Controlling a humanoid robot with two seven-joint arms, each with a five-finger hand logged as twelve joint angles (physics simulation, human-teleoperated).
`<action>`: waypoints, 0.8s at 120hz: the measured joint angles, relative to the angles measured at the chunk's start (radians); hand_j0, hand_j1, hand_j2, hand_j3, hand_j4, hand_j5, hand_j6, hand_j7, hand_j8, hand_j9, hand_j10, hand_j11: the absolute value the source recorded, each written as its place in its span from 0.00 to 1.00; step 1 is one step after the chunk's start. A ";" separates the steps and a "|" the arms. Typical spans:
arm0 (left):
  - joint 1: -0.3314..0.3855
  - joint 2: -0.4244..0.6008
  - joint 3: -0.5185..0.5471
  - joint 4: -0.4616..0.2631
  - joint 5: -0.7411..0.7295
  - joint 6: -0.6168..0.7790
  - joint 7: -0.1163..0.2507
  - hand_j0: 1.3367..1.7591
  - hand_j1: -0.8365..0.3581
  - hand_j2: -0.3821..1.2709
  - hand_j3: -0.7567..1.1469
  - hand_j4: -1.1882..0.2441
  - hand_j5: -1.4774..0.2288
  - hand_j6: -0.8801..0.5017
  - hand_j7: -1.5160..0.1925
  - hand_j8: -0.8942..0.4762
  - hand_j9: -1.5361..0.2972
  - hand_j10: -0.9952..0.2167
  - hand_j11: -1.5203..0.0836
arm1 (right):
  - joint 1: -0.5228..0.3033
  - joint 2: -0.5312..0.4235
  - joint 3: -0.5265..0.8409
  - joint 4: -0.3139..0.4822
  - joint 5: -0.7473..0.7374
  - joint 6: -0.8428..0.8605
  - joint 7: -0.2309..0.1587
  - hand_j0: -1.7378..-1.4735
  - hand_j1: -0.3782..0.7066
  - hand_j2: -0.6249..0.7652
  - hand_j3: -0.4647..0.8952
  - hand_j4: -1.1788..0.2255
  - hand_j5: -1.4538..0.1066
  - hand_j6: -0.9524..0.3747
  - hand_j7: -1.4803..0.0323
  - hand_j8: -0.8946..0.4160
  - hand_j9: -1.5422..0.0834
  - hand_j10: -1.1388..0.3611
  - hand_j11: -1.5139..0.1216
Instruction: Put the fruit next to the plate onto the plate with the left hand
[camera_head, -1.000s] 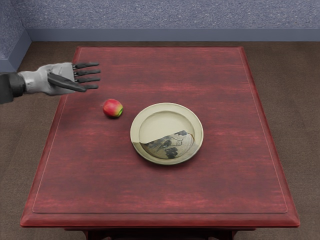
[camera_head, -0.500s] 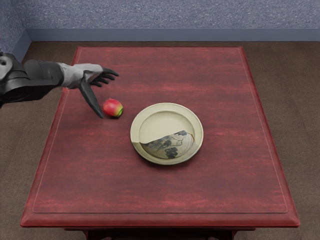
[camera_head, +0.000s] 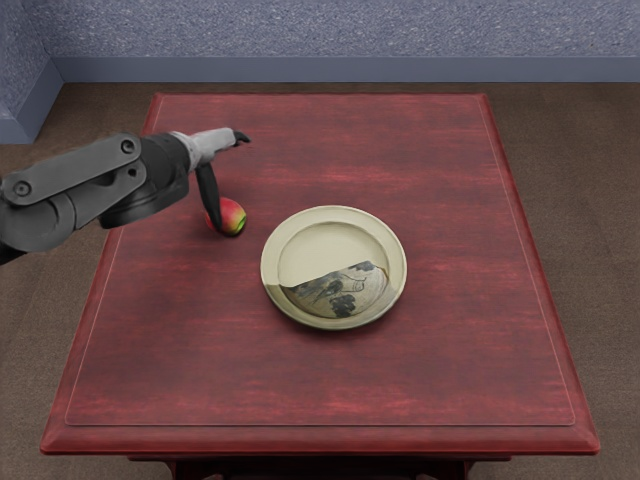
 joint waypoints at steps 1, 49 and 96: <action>-0.001 0.000 0.007 0.001 0.000 0.002 0.000 0.76 0.91 0.24 0.40 0.77 0.80 0.57 0.82 0.59 0.78 0.75 0.88 | 0.000 0.000 0.000 0.000 0.000 0.000 0.000 0.30 0.03 0.45 0.34 0.84 0.93 0.72 0.98 0.68 0.95 0.76 0.93; -0.041 -0.074 0.182 0.087 0.001 0.078 0.000 0.76 0.90 0.24 0.40 0.76 0.79 0.56 0.81 0.58 0.77 0.74 0.87 | 0.000 0.000 0.000 0.000 0.000 0.000 0.000 0.30 0.03 0.45 0.34 0.84 0.93 0.72 0.98 0.68 0.95 0.76 0.93; -0.048 -0.138 0.230 0.162 0.002 0.161 0.000 0.76 0.75 0.29 0.40 0.65 0.67 0.45 0.69 0.47 0.66 0.61 0.74 | 0.000 0.000 0.000 0.000 0.000 0.000 0.000 0.30 0.03 0.45 0.34 0.84 0.93 0.72 0.98 0.68 0.95 0.76 0.93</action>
